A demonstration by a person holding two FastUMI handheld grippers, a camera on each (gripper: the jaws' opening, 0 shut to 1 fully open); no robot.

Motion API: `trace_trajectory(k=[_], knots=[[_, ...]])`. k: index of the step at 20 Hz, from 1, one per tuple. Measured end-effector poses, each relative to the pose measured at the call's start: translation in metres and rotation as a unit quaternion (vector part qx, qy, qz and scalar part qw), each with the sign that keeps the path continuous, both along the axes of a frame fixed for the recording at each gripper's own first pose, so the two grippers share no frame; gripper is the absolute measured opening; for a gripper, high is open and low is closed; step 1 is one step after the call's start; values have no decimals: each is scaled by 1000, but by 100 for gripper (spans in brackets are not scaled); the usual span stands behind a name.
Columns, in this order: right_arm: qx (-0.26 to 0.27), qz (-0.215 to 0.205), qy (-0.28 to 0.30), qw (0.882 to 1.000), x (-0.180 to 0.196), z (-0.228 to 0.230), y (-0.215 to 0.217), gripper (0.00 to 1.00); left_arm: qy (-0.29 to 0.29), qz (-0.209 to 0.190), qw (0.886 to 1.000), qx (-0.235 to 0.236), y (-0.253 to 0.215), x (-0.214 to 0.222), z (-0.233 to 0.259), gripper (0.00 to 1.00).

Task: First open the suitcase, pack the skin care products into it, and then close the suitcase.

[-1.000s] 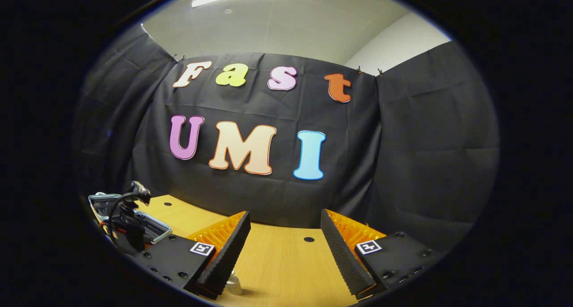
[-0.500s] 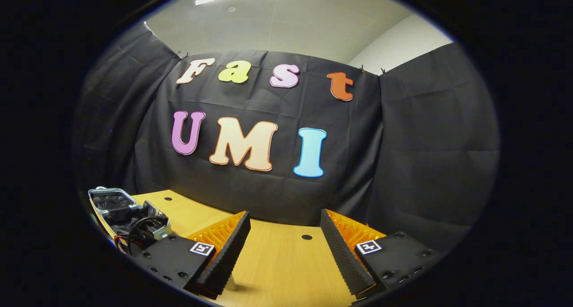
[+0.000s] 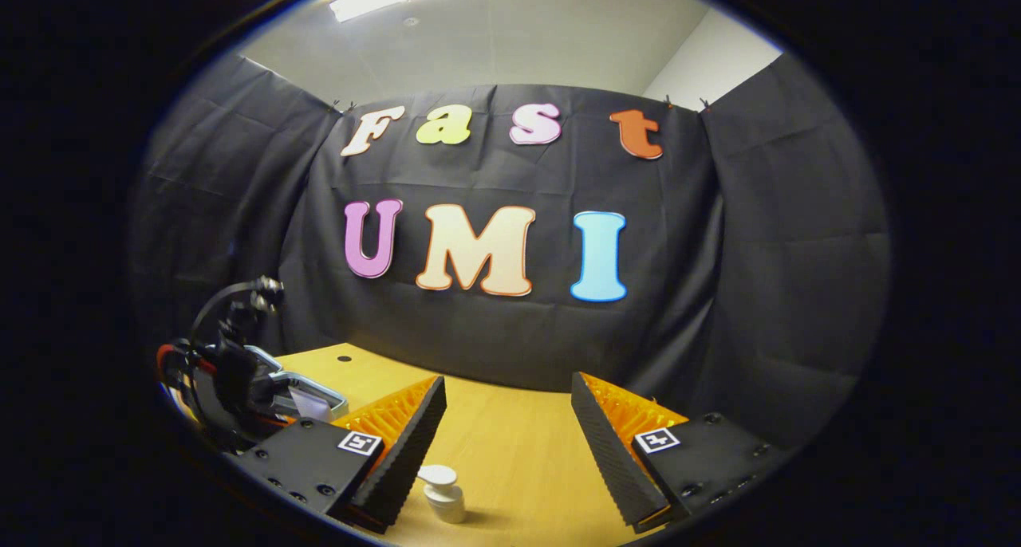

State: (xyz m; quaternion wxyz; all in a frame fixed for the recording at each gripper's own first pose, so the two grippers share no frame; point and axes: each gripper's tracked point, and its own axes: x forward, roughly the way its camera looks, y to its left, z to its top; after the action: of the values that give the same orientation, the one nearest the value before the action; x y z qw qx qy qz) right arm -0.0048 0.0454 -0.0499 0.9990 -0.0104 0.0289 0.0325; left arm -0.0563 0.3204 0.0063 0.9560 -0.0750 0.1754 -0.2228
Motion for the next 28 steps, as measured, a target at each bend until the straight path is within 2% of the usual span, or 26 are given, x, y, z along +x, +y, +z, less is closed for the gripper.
trace_trajectory(k=[4,8,17,18,19,22,25,27,28], knots=[[-9,10,30,999,13,-40,34,99,-38,2,999,12,30,1,44,20],[-24,7,71,997,16,-93,54,99,-56,-6,998,12,55,3,68,20],[-51,-11,152,987,19,-185,58,99,-65,-2,998,18,92,1,83,20],[-56,-12,160,985,18,-194,57,99,-65,-1,998,18,96,0,84,23],[-59,-12,169,984,18,-204,56,99,-64,0,998,18,100,0,85,20],[-54,-6,197,979,12,-228,59,100,-65,7,998,24,111,-1,86,20],[-48,-14,215,975,10,-244,59,91,-60,17,998,26,124,-1,83,20],[-48,-23,214,975,14,-244,56,77,-54,25,998,28,134,1,79,23],[-43,-21,215,975,13,-240,57,64,-49,27,998,30,139,1,75,20]])
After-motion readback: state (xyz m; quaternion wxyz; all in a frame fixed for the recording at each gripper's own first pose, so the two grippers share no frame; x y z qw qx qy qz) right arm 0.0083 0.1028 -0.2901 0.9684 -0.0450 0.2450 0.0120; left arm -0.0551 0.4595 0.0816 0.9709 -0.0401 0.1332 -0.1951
